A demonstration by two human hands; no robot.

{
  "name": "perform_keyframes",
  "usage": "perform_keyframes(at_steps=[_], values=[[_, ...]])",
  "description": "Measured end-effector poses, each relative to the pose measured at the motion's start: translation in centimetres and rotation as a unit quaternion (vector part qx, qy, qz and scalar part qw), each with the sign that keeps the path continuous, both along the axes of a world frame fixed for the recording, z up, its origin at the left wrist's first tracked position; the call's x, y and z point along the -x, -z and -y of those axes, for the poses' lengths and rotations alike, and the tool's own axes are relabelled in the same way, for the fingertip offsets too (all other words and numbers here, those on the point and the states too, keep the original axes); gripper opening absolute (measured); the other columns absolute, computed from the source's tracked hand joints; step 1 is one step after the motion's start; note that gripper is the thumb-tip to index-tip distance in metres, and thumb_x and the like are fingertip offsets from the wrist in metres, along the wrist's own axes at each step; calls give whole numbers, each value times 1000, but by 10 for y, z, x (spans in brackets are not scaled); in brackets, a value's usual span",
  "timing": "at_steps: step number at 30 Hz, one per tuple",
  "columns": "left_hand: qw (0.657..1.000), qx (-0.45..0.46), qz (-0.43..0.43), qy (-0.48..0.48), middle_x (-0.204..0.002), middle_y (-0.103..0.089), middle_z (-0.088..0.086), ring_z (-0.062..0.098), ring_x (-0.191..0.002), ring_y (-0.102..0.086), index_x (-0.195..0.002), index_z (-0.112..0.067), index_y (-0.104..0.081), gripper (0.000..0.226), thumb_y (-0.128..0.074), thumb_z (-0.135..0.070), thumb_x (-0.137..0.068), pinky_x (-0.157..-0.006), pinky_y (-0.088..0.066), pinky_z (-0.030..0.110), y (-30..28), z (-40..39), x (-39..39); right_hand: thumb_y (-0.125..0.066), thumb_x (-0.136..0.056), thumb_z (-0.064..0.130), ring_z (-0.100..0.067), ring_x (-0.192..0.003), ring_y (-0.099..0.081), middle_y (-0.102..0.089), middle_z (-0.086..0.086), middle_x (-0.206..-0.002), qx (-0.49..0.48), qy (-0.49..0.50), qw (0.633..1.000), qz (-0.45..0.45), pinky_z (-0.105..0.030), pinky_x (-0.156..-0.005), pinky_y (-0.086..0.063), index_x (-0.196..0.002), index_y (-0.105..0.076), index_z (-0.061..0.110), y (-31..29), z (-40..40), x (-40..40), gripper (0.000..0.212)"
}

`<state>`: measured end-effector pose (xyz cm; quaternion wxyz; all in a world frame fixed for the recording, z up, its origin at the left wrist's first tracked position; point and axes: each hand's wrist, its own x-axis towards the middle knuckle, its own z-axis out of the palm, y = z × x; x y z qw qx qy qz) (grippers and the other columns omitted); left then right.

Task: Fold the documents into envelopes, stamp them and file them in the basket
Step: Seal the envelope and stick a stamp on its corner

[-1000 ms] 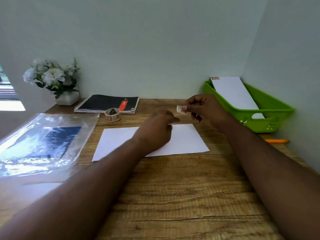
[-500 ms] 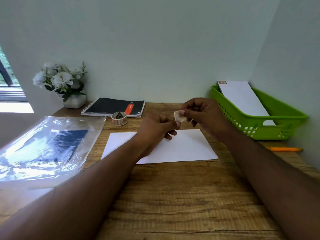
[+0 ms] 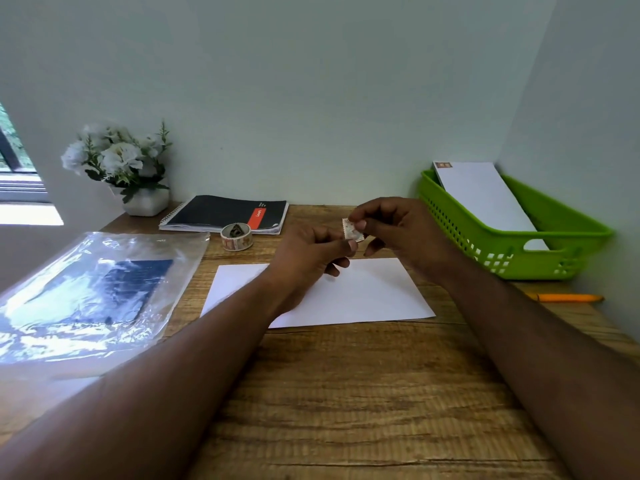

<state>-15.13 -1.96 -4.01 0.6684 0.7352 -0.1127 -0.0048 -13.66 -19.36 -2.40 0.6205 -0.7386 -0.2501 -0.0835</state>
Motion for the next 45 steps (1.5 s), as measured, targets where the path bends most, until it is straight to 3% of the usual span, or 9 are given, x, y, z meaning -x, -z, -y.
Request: perform_keyframes(at_steps=[4,6,8,10,15,19,29,35,45], values=[[999,-30,12,-23,-76,-72,3,13,-71,-64,-81,-10,-74,15,-72,-24,-85,-61,-49,22,1,0,1,-67,-81,-5,-17,-83,-68,-73,-8,-95,8,-4,1000,-20,-26,-62,-55,-96,-71,9,1,4,-3,22],[984,-146,84,-60,-70,-67,-11,5,-70,-60,-74,-17,-72,22,-70,-34,-87,-60,-40,10,5,-1,0,-69,-79,-7,-13,-82,-68,-74,-5,-92,5,17,1000,-22,-23,-61,-54,-97,-72,9,-1,9,-5,24],[947,-281,142,-62,-101,-69,-13,5,-96,-61,-106,-22,-72,26,-65,-40,-89,-78,-41,12,6,-1,0,-71,-77,-5,-13,-82,-67,-73,-6,-93,11,49,998,-34,-23,-63,-54,-97,-72,9,-5,18,-6,24],[915,-360,180,-24,-131,-59,-8,11,-121,-53,-128,-26,-61,42,-62,-44,-90,-100,-42,28,8,2,-2,-72,-77,-3,-14,-83,-67,-73,-8,-95,51,74,994,-65,-24,-65,-54,-97,-73,12,-8,30,-7,25],[861,-453,230,15,-141,-52,-3,16,-132,-41,-136,-27,-54,47,-57,-45,-92,-109,-33,33,10,12,-3,-71,-79,-3,-15,-81,-66,-72,-7,-96,231,113,959,-122,-19,-59,-53,-104,-73,6,-10,47,-5,26],[836,-485,256,20,-144,-48,-2,18,-135,-36,-139,-25,-50,46,-55,-35,-95,-108,-30,31,8,18,-4,-73,-77,-3,-8,-67,-66,-72,-9,-90,263,118,946,-151,-19,-57,-53,-99,-74,4,-13,49,-5,23],[769,-575,274,56,-123,-61,3,22,-114,-51,-125,-18,-61,40,-38,-40,-100,-96,-45,39,15,27,-1,-72,-78,-5,-17,-71,-67,-72,-16,-92,317,117,921,-192,-24,-62,-58,-99,-73,1,-9,43,-5,22],[769,-581,255,79,-143,-47,2,23,-127,-41,-144,-24,-42,46,-32,-39,-102,-104,-34,39,18,27,-4,-71,-78,-6,-17,-72,-67,-71,-14,-90,337,130,913,-190,-25,-62,-57,-100,-72,2,-9,37,-5,23],[764,-588,249,95,-153,-32,3,26,-136,-29,-149,-40,-27,46,-29,-41,-103,-110,-25,45,24,25,-9,-69,-80,-5,-14,-71,-64,-71,-12,-95,421,145,882,-153,-23,-62,-55,-104,-72,4,-9,29,-6,26]])
